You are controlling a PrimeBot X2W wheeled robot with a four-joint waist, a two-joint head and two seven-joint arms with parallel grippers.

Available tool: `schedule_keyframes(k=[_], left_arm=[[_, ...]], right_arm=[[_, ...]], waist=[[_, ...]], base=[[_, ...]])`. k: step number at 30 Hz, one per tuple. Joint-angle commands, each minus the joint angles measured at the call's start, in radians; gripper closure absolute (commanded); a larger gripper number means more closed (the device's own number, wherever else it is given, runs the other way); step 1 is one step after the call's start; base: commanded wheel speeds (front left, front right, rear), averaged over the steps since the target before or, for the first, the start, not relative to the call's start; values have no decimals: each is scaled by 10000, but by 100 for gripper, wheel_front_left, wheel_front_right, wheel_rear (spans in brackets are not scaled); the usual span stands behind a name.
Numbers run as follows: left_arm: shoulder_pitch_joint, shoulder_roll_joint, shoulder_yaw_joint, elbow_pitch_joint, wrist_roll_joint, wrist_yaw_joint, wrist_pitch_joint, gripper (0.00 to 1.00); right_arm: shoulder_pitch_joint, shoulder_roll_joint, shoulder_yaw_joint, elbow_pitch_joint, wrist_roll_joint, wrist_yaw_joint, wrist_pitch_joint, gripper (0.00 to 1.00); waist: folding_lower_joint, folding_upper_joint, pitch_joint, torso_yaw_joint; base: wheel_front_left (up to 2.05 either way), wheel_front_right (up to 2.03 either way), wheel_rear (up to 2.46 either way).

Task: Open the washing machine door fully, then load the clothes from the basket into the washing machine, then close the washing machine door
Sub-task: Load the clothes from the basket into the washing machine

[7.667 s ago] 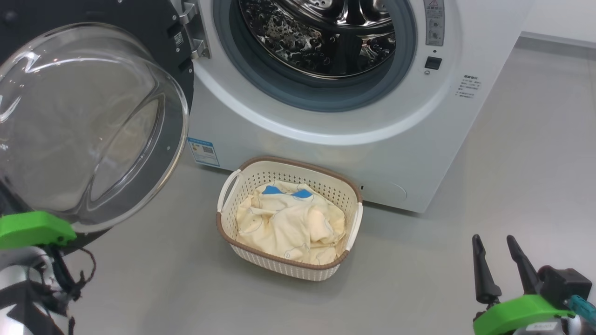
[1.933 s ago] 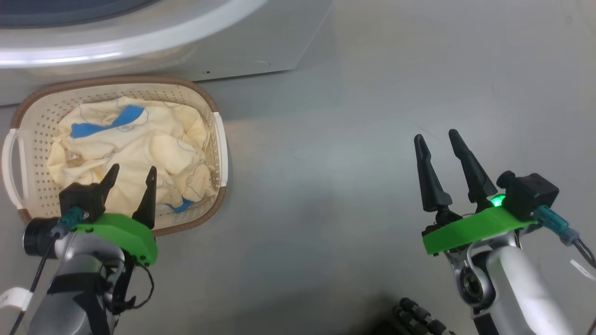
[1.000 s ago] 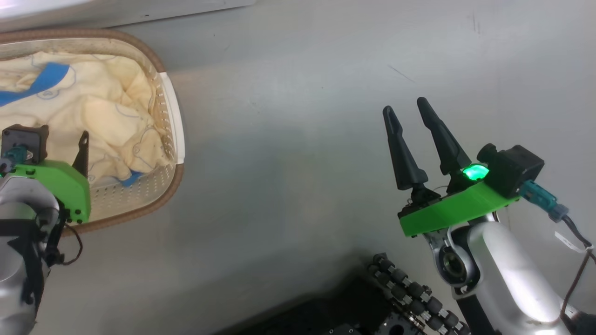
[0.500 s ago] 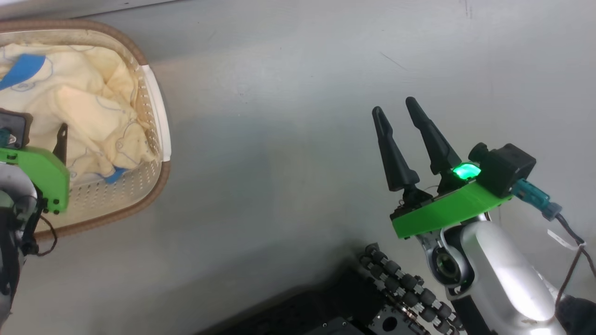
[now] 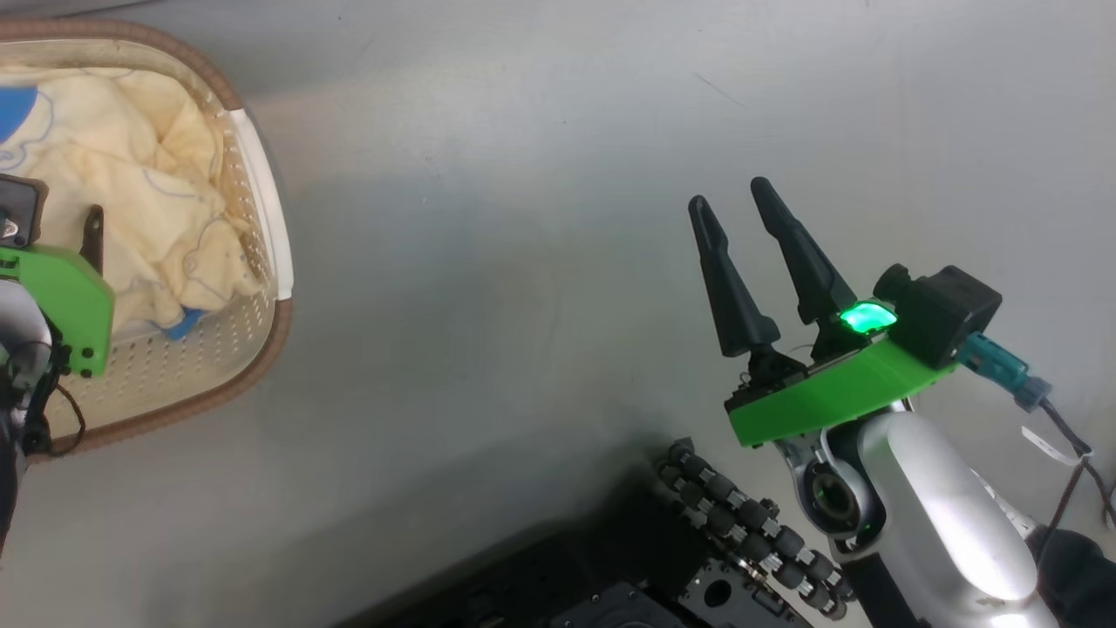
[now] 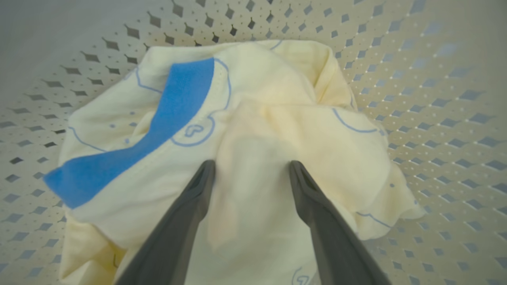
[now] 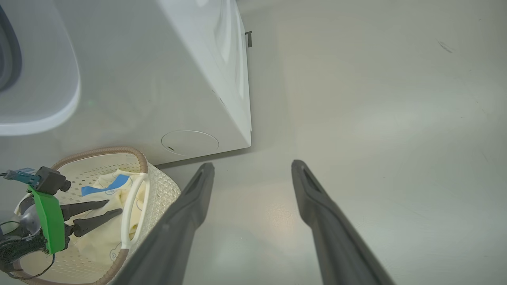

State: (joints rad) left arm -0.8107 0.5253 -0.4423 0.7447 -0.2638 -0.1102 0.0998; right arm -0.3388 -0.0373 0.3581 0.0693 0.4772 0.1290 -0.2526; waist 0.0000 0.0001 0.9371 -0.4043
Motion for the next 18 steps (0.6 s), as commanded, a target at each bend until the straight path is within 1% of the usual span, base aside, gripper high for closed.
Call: schedule_keyframes(k=[1, 8, 12, 18], left_arm=[[-91, 513, 190, -240, 109, 125, 123, 0], [-284, 643, 99, -376, 243, 439, 489, 0], [-306, 572, 18, -425, 261, 585, 693, 0], [-377, 549, -50, -509, 246, 663, 836, 0]], right_arm=[[214, -129, 172, -274, 128, 17, -92, 0], [186, -129, 213, -245, 171, 17, -92, 0], [164, -129, 260, -249, 205, 17, -92, 0], [182, -129, 288, -268, 213, 17, -92, 0]], waist=[[0, -1, 69, -27], [0, -1, 169, -17], [0, -1, 201, -41], [0, -1, 328, -88]], base=[[0, 0, 0], [0, 0, 0], [0, 0, 0], [0, 0, 0]])
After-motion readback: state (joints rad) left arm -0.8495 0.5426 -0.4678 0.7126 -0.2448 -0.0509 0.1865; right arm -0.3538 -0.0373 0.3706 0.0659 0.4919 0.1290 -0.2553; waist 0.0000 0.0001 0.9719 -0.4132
